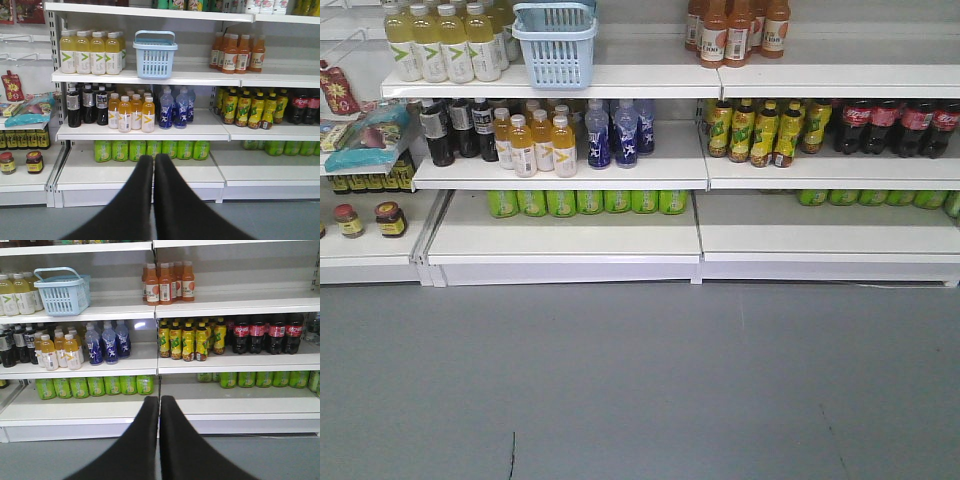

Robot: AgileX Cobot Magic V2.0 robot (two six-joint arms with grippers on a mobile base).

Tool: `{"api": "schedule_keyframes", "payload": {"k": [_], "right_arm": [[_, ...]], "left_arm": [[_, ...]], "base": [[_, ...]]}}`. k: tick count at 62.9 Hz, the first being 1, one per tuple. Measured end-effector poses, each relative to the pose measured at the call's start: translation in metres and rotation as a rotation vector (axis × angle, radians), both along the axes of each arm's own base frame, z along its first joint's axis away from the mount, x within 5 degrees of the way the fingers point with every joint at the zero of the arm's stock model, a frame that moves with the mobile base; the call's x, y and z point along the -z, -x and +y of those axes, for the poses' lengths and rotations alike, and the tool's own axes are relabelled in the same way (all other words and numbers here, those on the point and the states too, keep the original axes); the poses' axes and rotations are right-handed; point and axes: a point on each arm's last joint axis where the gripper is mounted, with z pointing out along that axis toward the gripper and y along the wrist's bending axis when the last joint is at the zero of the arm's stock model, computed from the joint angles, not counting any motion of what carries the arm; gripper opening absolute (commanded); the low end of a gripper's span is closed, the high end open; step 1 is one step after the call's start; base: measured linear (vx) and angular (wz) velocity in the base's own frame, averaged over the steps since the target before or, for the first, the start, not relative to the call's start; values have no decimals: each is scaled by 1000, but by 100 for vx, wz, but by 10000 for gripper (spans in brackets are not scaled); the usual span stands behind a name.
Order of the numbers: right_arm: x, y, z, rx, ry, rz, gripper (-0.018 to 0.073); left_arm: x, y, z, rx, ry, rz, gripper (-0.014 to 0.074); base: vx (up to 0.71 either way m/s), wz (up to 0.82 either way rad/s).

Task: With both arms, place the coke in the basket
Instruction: 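Drive the base toward the shelf holding the light-blue basket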

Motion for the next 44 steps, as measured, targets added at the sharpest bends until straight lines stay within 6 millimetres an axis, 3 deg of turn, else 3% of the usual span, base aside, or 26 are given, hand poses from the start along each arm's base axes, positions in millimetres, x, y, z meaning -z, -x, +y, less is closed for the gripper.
{"api": "schedule_keyframes", "payload": {"k": [44], "right_arm": [[0, 0, 0, 0, 0, 0, -5]], "left_arm": [[0, 0, 0, 0, 0, 0, -8]], "base": [[7, 5]]}}
